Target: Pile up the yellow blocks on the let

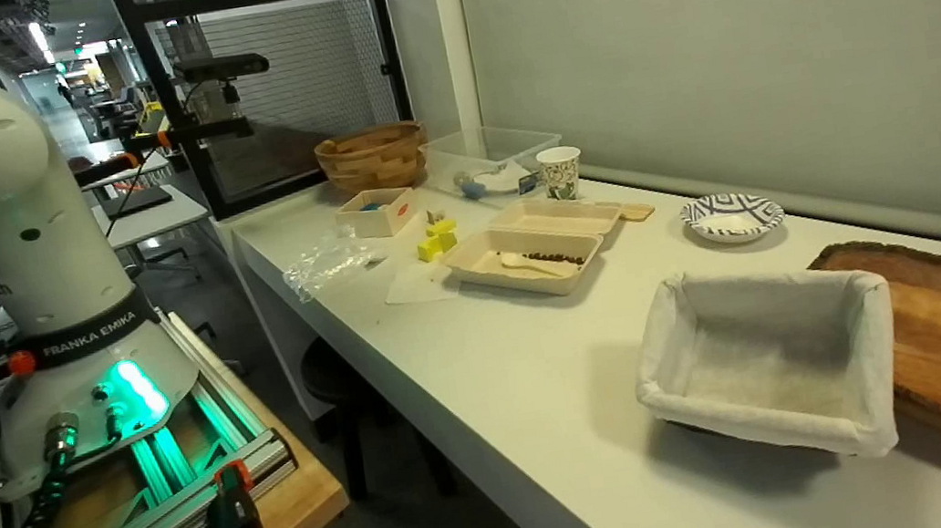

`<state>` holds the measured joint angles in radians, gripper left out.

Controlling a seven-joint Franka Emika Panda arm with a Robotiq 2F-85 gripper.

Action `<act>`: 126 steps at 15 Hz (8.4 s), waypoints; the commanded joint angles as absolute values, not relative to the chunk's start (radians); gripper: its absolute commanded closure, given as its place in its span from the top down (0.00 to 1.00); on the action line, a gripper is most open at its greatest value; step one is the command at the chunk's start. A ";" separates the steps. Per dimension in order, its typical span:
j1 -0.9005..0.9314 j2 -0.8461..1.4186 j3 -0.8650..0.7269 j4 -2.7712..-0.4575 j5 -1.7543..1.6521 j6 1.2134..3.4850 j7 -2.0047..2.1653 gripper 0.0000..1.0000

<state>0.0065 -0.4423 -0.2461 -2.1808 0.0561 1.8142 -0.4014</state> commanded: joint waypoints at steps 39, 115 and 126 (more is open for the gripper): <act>0.021 0.154 0.022 -2.604 0.305 2.900 -0.355 1.00; 0.234 0.461 -0.098 -2.271 0.113 2.958 0.398 0.04; 0.382 0.474 -0.220 -2.260 0.105 2.923 0.649 0.04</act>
<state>0.3425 0.4660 -0.1910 -2.2757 0.1034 2.9689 0.5899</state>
